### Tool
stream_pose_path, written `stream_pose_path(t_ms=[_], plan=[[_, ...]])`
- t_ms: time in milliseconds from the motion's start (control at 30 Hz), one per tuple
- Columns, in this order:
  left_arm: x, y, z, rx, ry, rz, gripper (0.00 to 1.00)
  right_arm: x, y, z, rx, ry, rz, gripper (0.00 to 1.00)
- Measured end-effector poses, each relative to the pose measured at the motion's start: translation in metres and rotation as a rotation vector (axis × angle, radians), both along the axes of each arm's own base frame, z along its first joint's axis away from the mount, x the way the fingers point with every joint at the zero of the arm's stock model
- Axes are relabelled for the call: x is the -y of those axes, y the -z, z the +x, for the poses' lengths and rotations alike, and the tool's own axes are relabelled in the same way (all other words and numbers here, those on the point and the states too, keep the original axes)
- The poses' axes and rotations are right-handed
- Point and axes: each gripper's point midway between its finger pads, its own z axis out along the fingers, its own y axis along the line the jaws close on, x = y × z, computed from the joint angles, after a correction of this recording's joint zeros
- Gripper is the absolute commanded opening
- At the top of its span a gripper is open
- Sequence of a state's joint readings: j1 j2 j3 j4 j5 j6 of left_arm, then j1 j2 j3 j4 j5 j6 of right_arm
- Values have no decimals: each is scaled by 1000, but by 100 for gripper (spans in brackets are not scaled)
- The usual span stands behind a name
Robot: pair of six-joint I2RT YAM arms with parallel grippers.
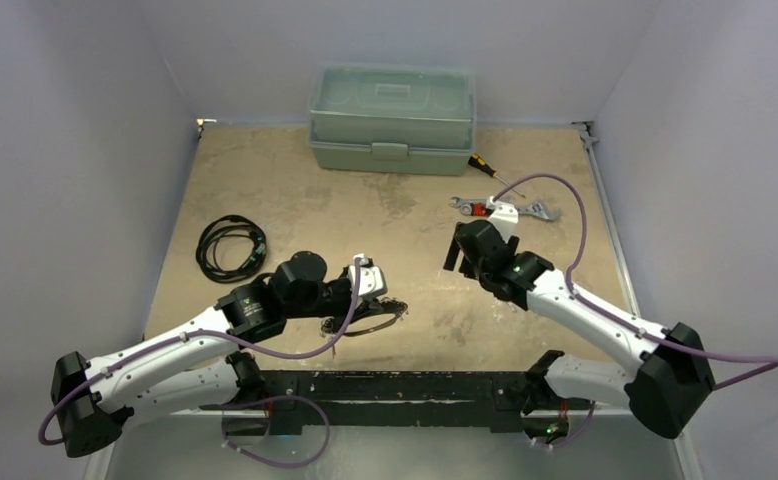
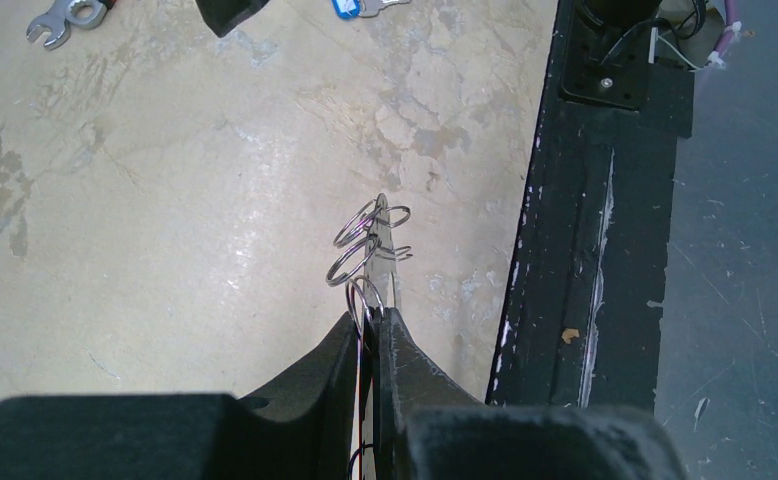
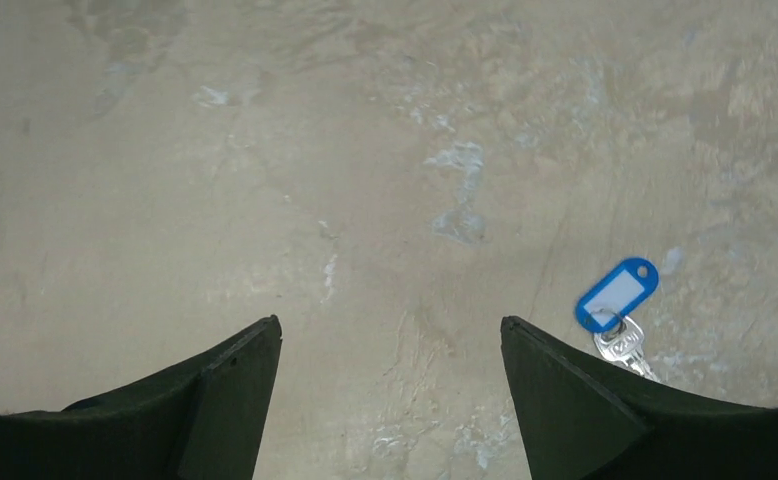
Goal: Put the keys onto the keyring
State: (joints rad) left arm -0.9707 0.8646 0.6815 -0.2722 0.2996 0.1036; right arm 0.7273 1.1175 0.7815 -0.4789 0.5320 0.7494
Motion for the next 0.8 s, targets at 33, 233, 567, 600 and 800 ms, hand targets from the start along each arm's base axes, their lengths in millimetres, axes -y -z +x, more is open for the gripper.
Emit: stream_pose_path(t_ms=[33, 233, 567, 600, 800], plan=[[0, 0, 0, -3, -4, -1, 0, 6, 7, 3, -22, 49, 13, 77], [-1, 0, 2, -7, -20, 0, 0, 51, 50, 13, -144, 344, 36, 67], [-1, 0, 3, -5, -24, 1, 0, 100, 98, -18, -247, 626, 24, 58], [-1, 0, 3, -5, -24, 1, 0, 105, 98, -20, -244, 649, 21, 55], [-1, 2, 3, -9, -24, 5, 0, 113, 98, -17, -221, 697, 45, 46]])
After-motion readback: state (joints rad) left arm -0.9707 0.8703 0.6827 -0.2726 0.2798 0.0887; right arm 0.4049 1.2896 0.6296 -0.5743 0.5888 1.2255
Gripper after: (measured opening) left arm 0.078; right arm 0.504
